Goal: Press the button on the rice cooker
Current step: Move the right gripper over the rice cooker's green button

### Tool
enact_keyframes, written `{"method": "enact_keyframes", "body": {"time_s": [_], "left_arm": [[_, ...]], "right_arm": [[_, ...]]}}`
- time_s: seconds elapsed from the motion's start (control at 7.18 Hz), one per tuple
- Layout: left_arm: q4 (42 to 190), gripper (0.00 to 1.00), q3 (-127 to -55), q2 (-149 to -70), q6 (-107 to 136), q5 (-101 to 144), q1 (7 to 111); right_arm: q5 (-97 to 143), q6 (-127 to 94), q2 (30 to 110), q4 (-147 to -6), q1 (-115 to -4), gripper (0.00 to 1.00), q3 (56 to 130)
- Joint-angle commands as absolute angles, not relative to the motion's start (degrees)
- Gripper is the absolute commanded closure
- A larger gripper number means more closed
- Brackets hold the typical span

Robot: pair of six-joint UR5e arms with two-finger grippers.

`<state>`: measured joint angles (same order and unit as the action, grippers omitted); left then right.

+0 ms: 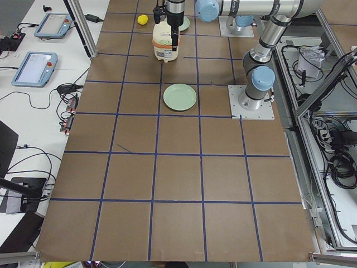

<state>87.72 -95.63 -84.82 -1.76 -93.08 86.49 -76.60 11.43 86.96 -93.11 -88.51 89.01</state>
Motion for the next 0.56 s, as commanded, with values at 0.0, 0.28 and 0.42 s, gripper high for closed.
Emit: {"method": "enact_keyframes", "body": {"time_s": [0.0, 0.28, 0.42], "left_arm": [[87.71, 0.00, -95.62, -84.81, -1.76, -93.08, 86.48], [87.72, 0.00, -95.62, -84.81, -1.76, -93.08, 86.48], [87.71, 0.00, -95.62, -84.73, -1.76, -93.08, 86.48]], "right_arm": [[-72.35, 12.21, 85.88, -95.00, -88.59, 0.91, 91.22], [-69.88, 12.39, 82.89, -98.00, -89.64, 0.89, 91.58], [-69.53, 12.31, 82.45, -98.69, -90.34, 0.89, 92.37]]}}
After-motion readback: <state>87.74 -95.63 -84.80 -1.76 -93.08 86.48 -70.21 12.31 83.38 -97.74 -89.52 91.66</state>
